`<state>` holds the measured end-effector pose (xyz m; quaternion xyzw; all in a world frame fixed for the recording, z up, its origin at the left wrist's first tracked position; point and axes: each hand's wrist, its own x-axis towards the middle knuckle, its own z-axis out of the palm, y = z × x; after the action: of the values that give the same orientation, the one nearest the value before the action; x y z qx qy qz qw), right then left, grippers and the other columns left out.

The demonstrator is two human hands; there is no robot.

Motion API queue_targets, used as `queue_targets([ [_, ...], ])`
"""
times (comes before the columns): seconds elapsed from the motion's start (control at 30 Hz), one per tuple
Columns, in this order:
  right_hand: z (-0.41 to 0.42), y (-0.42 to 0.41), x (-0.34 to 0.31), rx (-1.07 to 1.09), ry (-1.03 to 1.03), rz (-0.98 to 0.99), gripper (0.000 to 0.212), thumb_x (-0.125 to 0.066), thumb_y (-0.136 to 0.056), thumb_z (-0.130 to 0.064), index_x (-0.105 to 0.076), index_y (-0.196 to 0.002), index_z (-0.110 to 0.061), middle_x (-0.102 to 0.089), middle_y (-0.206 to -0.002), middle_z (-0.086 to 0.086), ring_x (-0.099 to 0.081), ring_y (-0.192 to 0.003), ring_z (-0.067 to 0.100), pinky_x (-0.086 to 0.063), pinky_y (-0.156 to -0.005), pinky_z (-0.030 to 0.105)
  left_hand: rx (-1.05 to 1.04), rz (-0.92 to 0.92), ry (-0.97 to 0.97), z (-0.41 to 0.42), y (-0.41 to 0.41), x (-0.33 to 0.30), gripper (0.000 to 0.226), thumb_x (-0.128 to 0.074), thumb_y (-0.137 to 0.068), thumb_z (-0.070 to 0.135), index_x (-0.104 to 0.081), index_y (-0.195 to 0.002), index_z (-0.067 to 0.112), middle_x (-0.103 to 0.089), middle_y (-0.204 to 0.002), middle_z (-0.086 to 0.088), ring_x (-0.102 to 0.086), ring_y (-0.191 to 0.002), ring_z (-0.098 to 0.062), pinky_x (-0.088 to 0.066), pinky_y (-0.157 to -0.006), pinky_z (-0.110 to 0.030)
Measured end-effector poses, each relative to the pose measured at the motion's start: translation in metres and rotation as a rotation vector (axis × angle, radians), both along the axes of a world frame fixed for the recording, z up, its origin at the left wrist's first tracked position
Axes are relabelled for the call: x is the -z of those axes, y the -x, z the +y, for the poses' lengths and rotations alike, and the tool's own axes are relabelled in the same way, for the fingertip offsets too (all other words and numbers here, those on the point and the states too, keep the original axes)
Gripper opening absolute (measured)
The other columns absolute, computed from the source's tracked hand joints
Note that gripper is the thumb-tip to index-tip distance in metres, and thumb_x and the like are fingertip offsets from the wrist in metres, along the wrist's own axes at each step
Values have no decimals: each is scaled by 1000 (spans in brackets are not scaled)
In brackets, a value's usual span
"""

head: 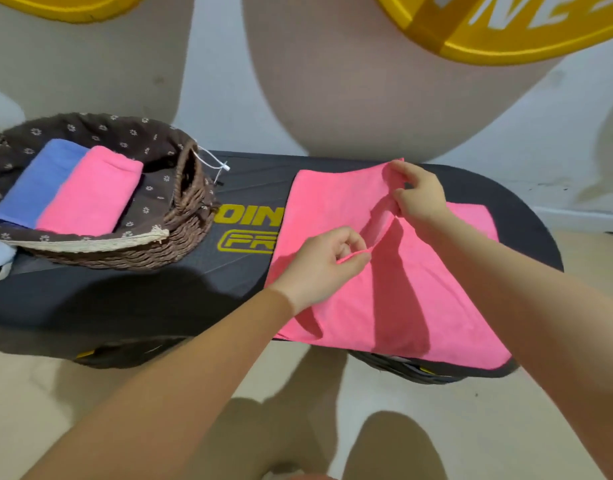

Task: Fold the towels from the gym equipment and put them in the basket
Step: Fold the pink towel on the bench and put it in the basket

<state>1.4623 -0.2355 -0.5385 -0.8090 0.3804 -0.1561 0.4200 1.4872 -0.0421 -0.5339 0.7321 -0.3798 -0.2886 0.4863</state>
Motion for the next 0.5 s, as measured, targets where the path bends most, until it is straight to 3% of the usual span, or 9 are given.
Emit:
queue_targets([
  [0.1, -24, 29, -7, 31, -82, -43, 62, -39, -69, 15, -59, -121, -13, -60, -106, 9, -50, -62, 20, -39, -42, 22, 92, 10, -10, -32, 25, 0, 19, -59, -89, 15, -52, -76, 28, -33, -52, 8, -32, -49, -5, -30, -54, -23],
  [0.17, -40, 47, -6, 53, -130, -42, 66, -39, -75, 18, -48, -133, -12, -54, -110, -1, -50, -53, 14, -39, -35, 15, 145, 34, -28, -52, 39, 2, 13, -57, -90, 15, -54, -80, 24, -34, -53, 7, -32, -49, -6, -29, -52, -23],
  [0.27, -66, 73, 3, 74, -135, -18, 67, -41, -76, 17, -47, -135, -14, -56, -104, -8, -54, -57, 11, -38, -36, 12, 183, 84, -60, -79, 63, 5, 18, -56, -90, 15, -52, -77, 27, -33, -48, 9, -30, -43, -4, -27, -46, -19],
  [0.33, -83, 90, 11, 72, -136, -18, 66, -45, -73, 12, -49, -134, -15, -59, -116, -5, -65, -76, 23, -46, -51, 15, 207, 129, -72, -97, 79, 4, 20, -54, -90, 14, -51, -76, 28, -34, -45, 10, -31, -40, -3, -26, -44, -18],
  [0.4, -98, 102, 18, 30, -113, 10, 64, -47, -74, 8, -50, -133, -16, -56, -131, 2, -61, -110, 28, -52, -84, 31, 238, 153, -91, -113, 92, 2, 14, -54, -91, 14, -53, -80, 23, -35, -48, 10, -31, -39, -2, -27, -44, -17],
  [0.43, -103, 107, 21, 13, -94, 36, 62, -47, -76, 8, -51, -133, -15, -54, -134, 3, -55, -119, 25, -47, -97, 35, 254, 152, -106, -120, 98, 1, 11, -53, -91, 14, -54, -82, 22, -35, -49, 10, -31, -39, -2, -28, -44, -17],
  [0.5, -112, 115, 26, -2, -46, 95, 56, -46, -81, 9, -51, -132, -12, -53, -136, 4, -49, -126, 20, -37, -105, 28, 283, 145, -142, -133, 109, 3, 8, -52, -92, 17, -54, -85, 22, -36, -50, 10, -32, -39, -2, -29, -45, -17],
])
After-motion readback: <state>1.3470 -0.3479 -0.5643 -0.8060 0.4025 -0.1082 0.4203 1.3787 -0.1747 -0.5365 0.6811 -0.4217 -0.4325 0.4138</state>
